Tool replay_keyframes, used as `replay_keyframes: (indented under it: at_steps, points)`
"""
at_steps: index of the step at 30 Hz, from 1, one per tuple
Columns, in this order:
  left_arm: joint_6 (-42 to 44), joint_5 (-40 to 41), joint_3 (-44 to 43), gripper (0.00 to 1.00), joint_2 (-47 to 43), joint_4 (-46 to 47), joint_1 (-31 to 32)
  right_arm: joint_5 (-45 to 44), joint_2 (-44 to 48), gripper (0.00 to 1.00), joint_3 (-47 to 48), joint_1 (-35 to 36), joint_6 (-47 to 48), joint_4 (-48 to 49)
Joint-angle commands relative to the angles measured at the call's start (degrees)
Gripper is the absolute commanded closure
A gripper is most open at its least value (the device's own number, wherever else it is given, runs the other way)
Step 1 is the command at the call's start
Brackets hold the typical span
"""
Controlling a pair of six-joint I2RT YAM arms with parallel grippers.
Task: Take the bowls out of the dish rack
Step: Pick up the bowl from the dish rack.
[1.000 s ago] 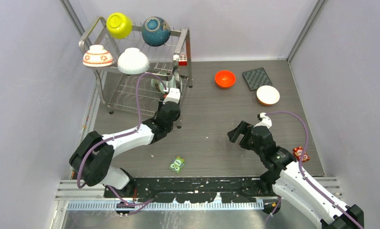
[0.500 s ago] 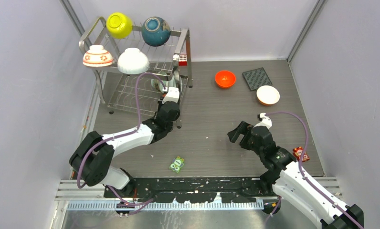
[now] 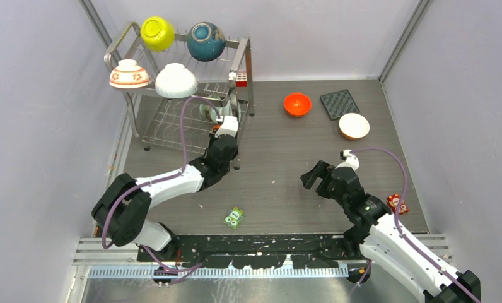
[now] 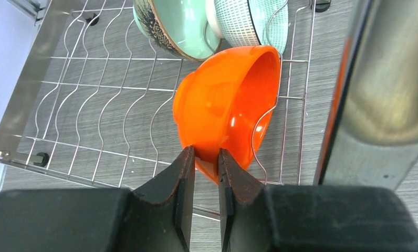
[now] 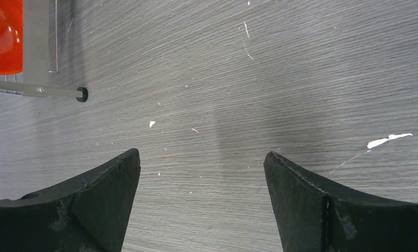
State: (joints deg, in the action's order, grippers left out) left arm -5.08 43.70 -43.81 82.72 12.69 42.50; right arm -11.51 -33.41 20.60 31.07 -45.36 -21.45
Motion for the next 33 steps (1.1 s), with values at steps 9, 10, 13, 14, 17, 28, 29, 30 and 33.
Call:
replay_keyframes:
  at_steps: [9, 10, 13, 14, 17, 28, 29, 30, 33]
  points:
    - [8.1, 7.1, 2.2, 1.0, -1.5, 9.7, 2.9, -1.7, 0.0, 0.09, -0.6, 0.3, 0.5, 2.1]
    - [8.6, 7.6, 2.2, 1.0, -1.6, 10.0, 3.0, -1.7, 0.1, 0.09, -0.6, 0.3, 0.4, 2.1]
    - [10.4, 8.9, 2.5, 1.0, -1.9, 11.5, 3.5, -1.7, 0.0, 0.09, -0.7, 0.3, 0.4, 2.2]
    - [11.0, 9.3, 2.7, 1.0, -2.0, 12.1, 3.8, -1.7, 0.0, 0.09, -0.7, 0.3, 0.5, 2.1]
    - [12.5, 10.2, 3.0, 1.0, -2.1, 13.5, 4.4, -1.7, -0.1, 0.09, -0.7, 0.3, 0.5, 2.3]
    - [17.3, 14.9, 4.0, 1.0, -2.1, 17.9, 6.2, -1.8, 0.3, 0.09, -0.8, 0.3, 0.3, 2.1]
    - [17.5, 15.3, 4.1, 1.0, -2.0, 18.1, 6.3, -1.8, 0.3, 0.09, -0.8, 0.3, 0.3, 2.1]
    - [17.6, 15.6, 4.1, 1.0, -2.1, 18.3, 6.4, -1.7, 0.4, 0.09, -0.8, 0.3, 0.3, 2.0]
    - [17.8, 16.0, 4.2, 1.0, -2.0, 18.4, 6.5, -1.7, 0.4, 0.09, -0.8, 0.3, 0.3, 2.0]
